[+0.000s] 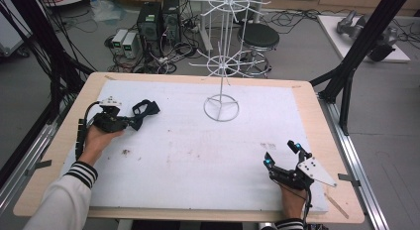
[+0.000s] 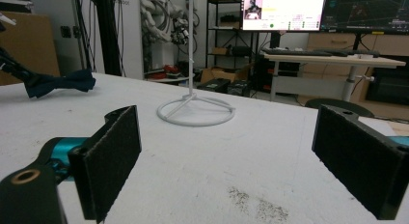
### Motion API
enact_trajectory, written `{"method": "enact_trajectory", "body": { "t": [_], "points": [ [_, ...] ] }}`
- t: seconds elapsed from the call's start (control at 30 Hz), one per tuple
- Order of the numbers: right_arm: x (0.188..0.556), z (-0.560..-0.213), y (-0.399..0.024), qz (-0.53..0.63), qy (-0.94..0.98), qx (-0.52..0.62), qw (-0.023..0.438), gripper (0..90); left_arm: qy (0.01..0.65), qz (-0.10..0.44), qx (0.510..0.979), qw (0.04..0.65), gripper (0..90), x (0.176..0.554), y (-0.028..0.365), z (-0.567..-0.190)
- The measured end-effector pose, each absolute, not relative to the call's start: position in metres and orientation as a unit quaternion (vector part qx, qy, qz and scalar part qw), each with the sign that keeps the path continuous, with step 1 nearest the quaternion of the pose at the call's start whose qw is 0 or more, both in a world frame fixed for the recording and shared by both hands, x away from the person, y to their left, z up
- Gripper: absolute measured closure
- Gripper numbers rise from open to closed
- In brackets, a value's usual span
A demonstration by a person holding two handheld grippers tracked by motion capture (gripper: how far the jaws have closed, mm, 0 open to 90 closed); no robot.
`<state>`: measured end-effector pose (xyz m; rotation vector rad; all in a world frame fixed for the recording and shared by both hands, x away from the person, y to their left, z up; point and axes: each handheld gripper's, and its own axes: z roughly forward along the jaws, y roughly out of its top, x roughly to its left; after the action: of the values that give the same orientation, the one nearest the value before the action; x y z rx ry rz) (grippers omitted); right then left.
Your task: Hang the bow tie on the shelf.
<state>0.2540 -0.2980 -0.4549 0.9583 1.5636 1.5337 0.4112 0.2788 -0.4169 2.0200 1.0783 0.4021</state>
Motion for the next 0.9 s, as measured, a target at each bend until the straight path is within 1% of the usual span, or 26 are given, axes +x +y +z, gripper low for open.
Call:
{"method": "enact_trajectory", "body": {
  "t": [0.27, 0.4, 0.57, 0.6, 0.9],
  "points": [
    [0.254, -0.455, -0.298, 0.596, 0.608, 0.372, 0.369, 9.1, 0.409, 0.179, 0.778, 0.441, 84.8, 0.404, 0.28, -0.407],
    [0.254, -0.455, -0.298, 0.596, 0.608, 0.371, 0.37, 9.2, 0.401, 0.197, 0.761, 0.47, 84.8, 0.398, 0.28, -0.402],
    [0.254, -0.455, -0.298, 0.596, 0.608, 0.371, 0.37, 9.2, 0.391, 0.208, 0.749, 0.492, 84.8, 0.395, 0.278, -0.397],
    [0.254, -0.455, -0.298, 0.596, 0.608, 0.371, 0.37, 9.1, 0.392, 0.209, 0.741, 0.504, 84.8, 0.394, 0.277, -0.395],
    [0.254, -0.455, -0.298, 0.596, 0.608, 0.371, 0.37, 9.1, 0.384, 0.222, 0.731, 0.519, 85.0, 0.391, 0.274, -0.388]
  ]
}}
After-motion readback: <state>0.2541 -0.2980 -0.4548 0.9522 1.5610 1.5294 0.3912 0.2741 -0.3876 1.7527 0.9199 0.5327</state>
